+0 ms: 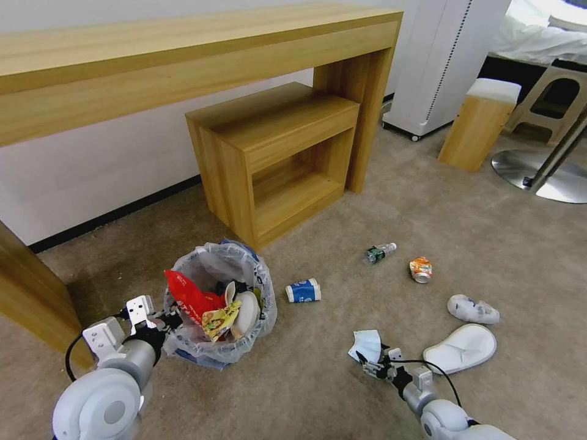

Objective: Pick up the trash bin and place the garbage on the floor into it.

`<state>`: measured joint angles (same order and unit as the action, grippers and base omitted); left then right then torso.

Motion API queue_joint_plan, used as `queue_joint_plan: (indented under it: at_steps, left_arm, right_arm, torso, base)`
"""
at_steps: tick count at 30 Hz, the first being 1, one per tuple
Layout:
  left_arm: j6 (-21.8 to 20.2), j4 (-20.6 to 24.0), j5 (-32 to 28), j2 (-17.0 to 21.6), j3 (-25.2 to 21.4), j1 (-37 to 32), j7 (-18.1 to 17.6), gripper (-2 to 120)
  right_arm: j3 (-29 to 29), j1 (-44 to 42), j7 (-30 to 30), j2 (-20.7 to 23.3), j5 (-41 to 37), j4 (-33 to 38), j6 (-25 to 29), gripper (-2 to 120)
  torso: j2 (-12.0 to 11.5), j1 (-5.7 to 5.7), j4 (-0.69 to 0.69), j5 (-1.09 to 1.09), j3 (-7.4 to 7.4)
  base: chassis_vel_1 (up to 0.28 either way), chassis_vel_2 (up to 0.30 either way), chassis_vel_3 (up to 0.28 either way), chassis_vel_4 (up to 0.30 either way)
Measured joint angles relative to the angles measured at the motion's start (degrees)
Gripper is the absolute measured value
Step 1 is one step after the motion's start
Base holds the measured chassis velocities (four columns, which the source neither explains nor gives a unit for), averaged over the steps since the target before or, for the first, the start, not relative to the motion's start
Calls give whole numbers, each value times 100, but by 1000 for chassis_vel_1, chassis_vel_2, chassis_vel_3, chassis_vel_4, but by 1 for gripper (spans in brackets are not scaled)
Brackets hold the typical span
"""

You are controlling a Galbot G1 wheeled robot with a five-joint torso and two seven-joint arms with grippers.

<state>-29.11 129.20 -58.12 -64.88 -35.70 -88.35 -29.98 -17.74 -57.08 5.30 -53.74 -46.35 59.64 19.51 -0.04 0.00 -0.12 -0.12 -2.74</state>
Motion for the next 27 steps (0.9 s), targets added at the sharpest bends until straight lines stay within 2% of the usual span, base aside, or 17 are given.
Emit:
queue_joint_plan:
  at_steps: [4, 7, 13, 15, 16, 19, 20, 23, 24, 27]
  left_arm:
    - [4, 6, 2, -2, -4, -6, -1, 0]
    - [7, 33, 3, -2, -10, -27, -1, 0]
    - [14, 51, 8, -4, -24, -54, -1, 0]
    - [23, 52, 11, -7, -25, -52, -1, 0]
    - [23, 52, 11, -7, -25, -52, -1, 0]
    - [36, 58, 26, -22, -21, -51, 0, 0]
    - [36, 58, 26, -22, -21, -51, 0, 0]
    - [36, 70, 28, -35, 4, -52, 1, 0]
    - [36, 70, 28, -35, 4, -52, 1, 0]
    - [37, 73, 28, -41, 11, -50, 1, 0]
  right_arm:
    - [-17, 27, -9, -36, 29, -42, 17, 86]
    - [-48, 46, -13, -74, 76, -96, 38, 80]
    - [-96, 78, -14, -115, 138, -148, 97, 75]
    - [-104, 77, -20, -115, 181, -142, 131, 65]
    - [-104, 77, -20, -115, 181, -142, 131, 65]
    - [-106, 67, -24, -114, 245, -150, 163, 52]
    - [-106, 67, -24, -114, 245, -150, 163, 52]
    - [-105, 45, -20, -110, 304, -157, 204, 37]
    - [-105, 45, -20, -110, 304, -157, 204, 37]
    - [-100, 36, -2, -96, 373, -170, 251, 24]
  torso:
    - [0, 0, 0, 0, 0]
    - [0, 0, 0, 0, 0]
    - [0, 0, 0, 1, 0]
    - [0, 0, 0, 0, 0]
    - [0, 0, 0, 0, 0]
    - [0, 0, 0, 0, 0]
    - [0, 0, 0, 0, 0]
    - [0, 0, 0, 0, 0]
    - [0, 0, 0, 0, 0]
    - [0, 0, 0, 0, 0]
  base:
    - [0, 0, 0, 0]
    - [0, 0, 0, 0]
    - [0, 0, 0, 0]
    - [0, 0, 0, 0]
    - [0, 0, 0, 0]
    - [0, 0, 0, 0]
    - [0, 0, 0, 0]
    - [0, 0, 0, 0]
    - [0, 0, 0, 0]
    - [0, 0, 0, 0]
